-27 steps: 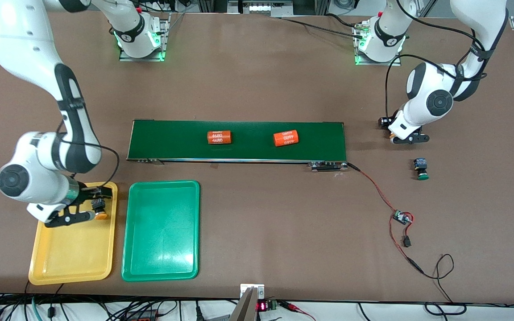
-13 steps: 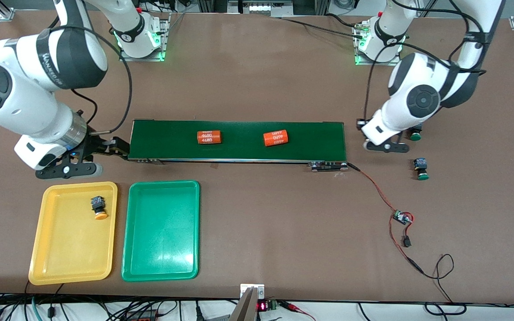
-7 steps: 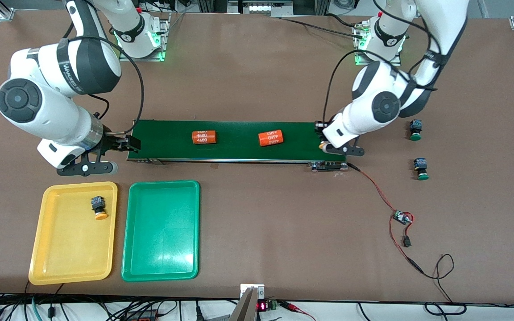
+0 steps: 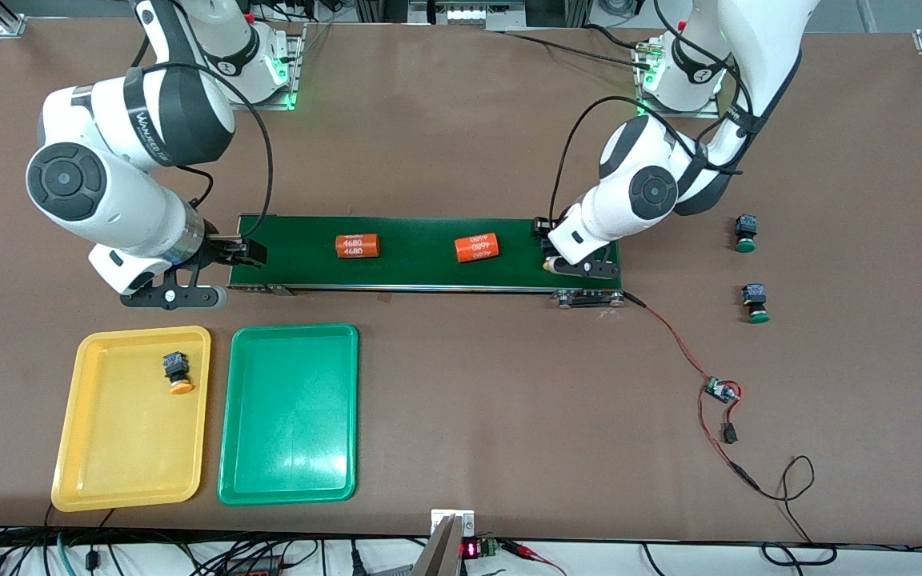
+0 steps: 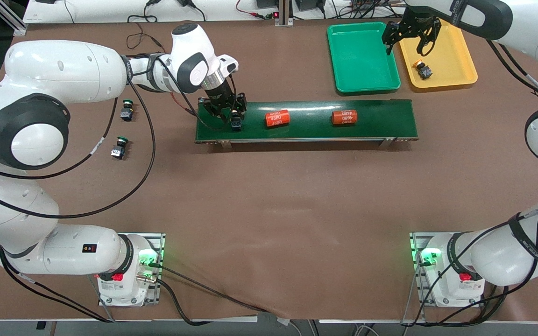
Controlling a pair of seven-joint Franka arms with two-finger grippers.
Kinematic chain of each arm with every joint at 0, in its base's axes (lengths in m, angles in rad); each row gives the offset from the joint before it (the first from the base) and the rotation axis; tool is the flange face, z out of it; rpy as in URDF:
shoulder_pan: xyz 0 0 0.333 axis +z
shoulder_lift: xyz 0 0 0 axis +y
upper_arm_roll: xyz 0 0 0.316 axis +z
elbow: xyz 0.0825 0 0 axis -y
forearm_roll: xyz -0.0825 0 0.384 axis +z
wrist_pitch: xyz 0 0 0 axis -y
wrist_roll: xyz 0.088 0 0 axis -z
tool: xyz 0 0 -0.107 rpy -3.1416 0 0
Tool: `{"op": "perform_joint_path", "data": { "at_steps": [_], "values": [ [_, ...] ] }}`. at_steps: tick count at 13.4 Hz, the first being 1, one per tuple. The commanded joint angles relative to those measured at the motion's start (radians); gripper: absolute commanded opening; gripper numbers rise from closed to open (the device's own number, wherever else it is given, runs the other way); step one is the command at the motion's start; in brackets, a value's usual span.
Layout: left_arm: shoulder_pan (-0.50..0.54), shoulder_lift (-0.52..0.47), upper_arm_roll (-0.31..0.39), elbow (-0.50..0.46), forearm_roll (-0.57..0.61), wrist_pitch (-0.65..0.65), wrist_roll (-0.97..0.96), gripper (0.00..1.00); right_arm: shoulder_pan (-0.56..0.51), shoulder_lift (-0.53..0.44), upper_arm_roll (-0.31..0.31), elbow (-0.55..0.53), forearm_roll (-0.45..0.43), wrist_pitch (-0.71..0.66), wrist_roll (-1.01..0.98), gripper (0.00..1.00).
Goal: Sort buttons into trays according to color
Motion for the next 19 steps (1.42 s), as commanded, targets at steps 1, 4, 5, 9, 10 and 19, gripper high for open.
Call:
{"op": "perform_joint_path", "data": {
  "at_steps": [1,4,5,9,10,19],
  "values": [
    [0.025,-0.122,0.011,0.009,-0.011,-0.132,-0.002,1.00,-0.005,-0.038,-0.003,-0.036,0.004,-0.014,0.015,1.00],
    [0.068,-0.193,0.145,0.012,0.006,-0.323,0.001,1.00,-0.025,-0.056,-0.010,-0.039,0.002,-0.027,0.013,1.00],
    [0.068,-0.193,0.208,0.015,0.054,-0.347,0.004,1.00,-0.033,-0.059,-0.010,-0.039,0.002,-0.032,0.006,1.00],
    [0.071,-0.154,0.343,0.015,0.415,-0.317,0.105,1.00,-0.037,-0.066,-0.010,-0.037,0.002,-0.027,0.003,1.00],
    [0.074,-0.142,0.373,0.015,0.453,-0.280,0.110,1.00,-0.037,-0.067,-0.010,-0.037,0.002,-0.027,0.003,1.00],
    [0.214,0.027,0.466,-0.065,0.465,0.142,0.312,1.00,-0.037,-0.073,-0.010,-0.036,0.001,-0.026,0.001,1.00]
  ]
}}
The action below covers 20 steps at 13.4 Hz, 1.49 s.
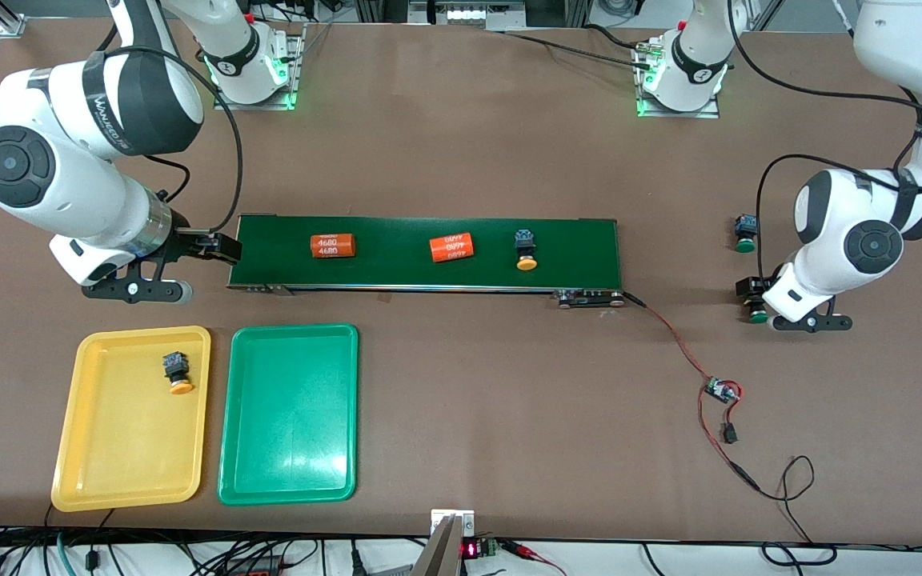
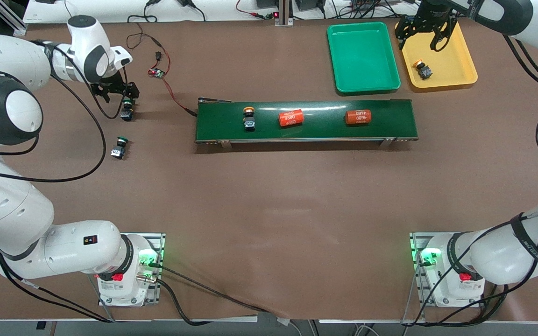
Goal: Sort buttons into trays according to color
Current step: 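Grasp the green-cap push button with the left gripper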
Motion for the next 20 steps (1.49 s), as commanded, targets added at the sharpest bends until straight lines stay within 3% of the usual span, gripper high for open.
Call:
{"op": "perform_joint_path", "data": {
  "at_steps": [1,4,5,7,10,11,14,17,20],
  "values": [
    [0.019,0.006,-0.001,-0.059,0.007,0.105,0.028,1.00,-0.003,-0.030,0.005,-0.027,0.001,0.000,-0.001,1.00],
    [0.026,0.035,0.000,-0.108,0.007,0.198,0.035,1.00,-0.003,-0.028,0.005,-0.027,0.001,0.003,-0.001,1.00],
    [0.026,0.037,0.000,-0.118,0.007,0.198,0.035,0.95,-0.003,-0.028,0.005,-0.027,0.001,0.005,-0.001,1.00],
    [0.026,0.037,0.000,-0.122,0.007,0.198,0.034,0.73,-0.001,-0.025,0.005,-0.024,0.001,0.008,-0.001,1.00],
    [0.026,0.031,0.000,-0.114,0.007,0.192,0.034,0.29,-0.003,-0.024,0.005,-0.022,0.001,0.013,-0.001,1.00],
    [0.024,0.022,-0.001,-0.111,0.007,0.187,0.034,0.23,-0.003,-0.024,0.005,-0.022,0.001,0.013,-0.001,1.00],
    [0.016,-0.037,-0.029,-0.079,0.007,0.080,0.029,0.23,-0.003,-0.022,0.005,-0.022,0.000,0.014,-0.001,1.00],
    [0.015,-0.073,-0.156,0.010,0.004,-0.173,0.020,0.25,-0.005,-0.022,0.005,-0.022,0.000,0.014,-0.002,1.00],
    [0.012,-0.090,-0.286,0.052,-0.198,-0.305,0.011,0.26,-0.005,-0.021,0.005,-0.022,0.000,0.014,-0.002,1.00]
  ]
}}
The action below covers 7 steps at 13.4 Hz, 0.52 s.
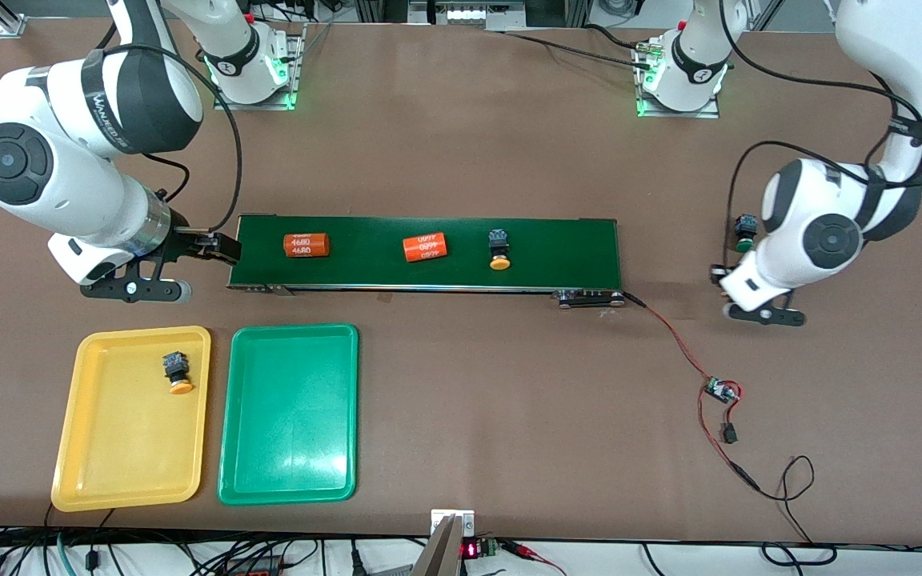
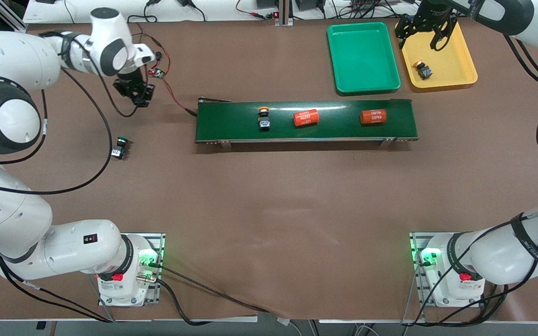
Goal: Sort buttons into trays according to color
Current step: 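Grasp the green-cap push button with the left gripper, then place the green-cap button on the belt and open the left gripper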
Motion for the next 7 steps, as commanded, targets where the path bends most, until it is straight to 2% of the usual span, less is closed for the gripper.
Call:
{"op": "perform_joint_path", "data": {
  "at_steps": [1,2,4,7],
  "values": [
    [0.000,-0.010,-0.090,0.019,-0.203,-0.066,0.003,0.26,-0.005,-0.019,0.005,-0.022,0.000,0.010,-0.002,1.00],
    [-0.008,-0.007,-0.143,0.019,-0.259,-0.060,-0.001,0.26,-0.005,-0.019,0.005,-0.022,0.000,0.010,-0.002,1.00],
    [-0.040,0.016,-0.232,0.035,-0.281,-0.002,-0.035,0.26,-0.005,-0.017,0.005,-0.023,0.000,0.010,-0.002,1.00],
    [-0.097,0.051,-0.295,0.024,-0.273,0.095,-0.246,0.26,-0.006,-0.017,0.005,-0.022,0.000,0.010,-0.004,1.00]
  ]
}}
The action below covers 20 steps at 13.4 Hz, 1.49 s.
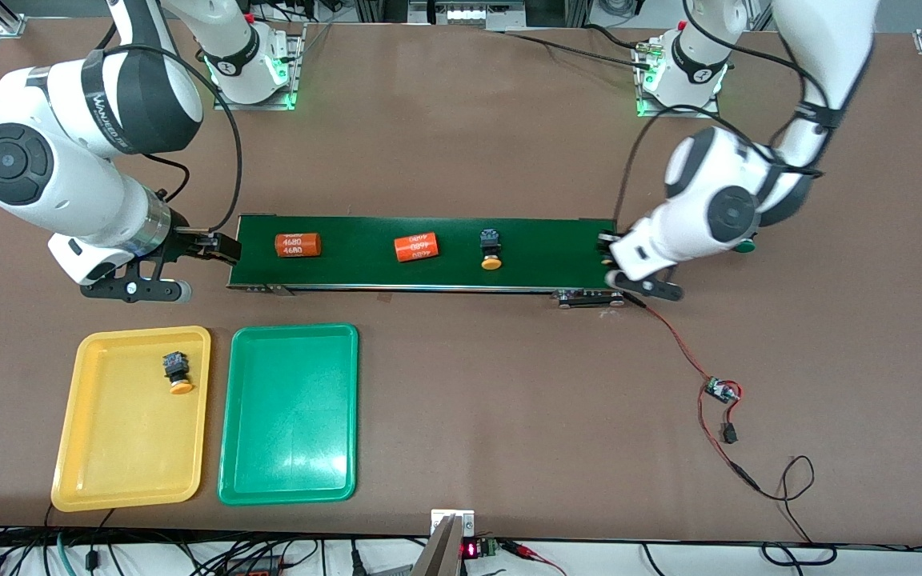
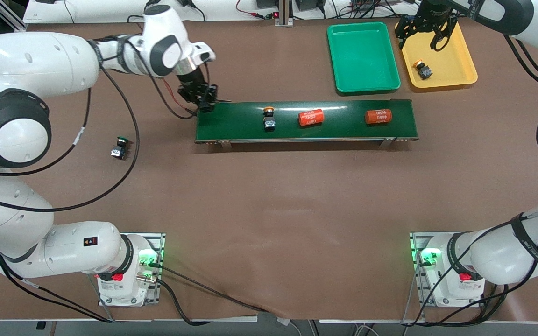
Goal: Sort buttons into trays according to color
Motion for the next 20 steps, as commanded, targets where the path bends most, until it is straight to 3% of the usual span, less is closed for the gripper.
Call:
{"op": "perform_joint_path", "data": {
  "at_steps": [1,4,6,7,8,11,15,16,20],
  "values": [
    [-0.030,0.047,-0.042,0.007,-0.003,0.071,-0.142,0.26,-0.007,-0.019,0.005,-0.020,-0.002,0.010,-0.007,1.00],
    [-0.044,0.075,-0.044,-0.011,-0.005,0.131,-0.162,0.32,-0.011,-0.019,0.005,-0.020,0.000,0.010,-0.020,1.00],
    [-0.049,0.087,-0.042,-0.011,-0.005,0.135,-0.181,0.42,-0.015,-0.017,0.005,-0.020,-0.002,0.010,-0.028,1.00],
    [-0.049,0.087,-0.044,-0.011,-0.005,0.132,-0.181,0.64,-0.015,-0.017,0.005,-0.020,-0.002,0.010,-0.030,1.00],
    [-0.049,0.087,-0.044,-0.013,-0.005,0.128,-0.179,1.00,-0.017,-0.017,0.005,-0.020,0.000,0.010,-0.030,1.00],
    [-0.043,0.052,-0.044,-0.002,-0.005,0.084,-0.179,1.00,-0.017,-0.019,0.005,-0.020,0.000,0.010,-0.030,1.00],
    [0.008,-0.052,-0.018,0.042,0.000,-0.142,-0.173,1.00,-0.017,-0.017,0.005,-0.020,0.000,0.011,-0.030,1.00],
    [0.017,-0.057,0.011,0.047,0.015,-0.217,-0.173,1.00,-0.017,-0.017,0.005,-0.020,0.000,0.010,-0.030,1.00],
    [0.019,-0.052,0.200,0.041,0.263,-0.373,-0.155,1.00,-0.012,-0.011,0.005,-0.020,-0.002,0.019,-0.030,1.00]
  ]
}}
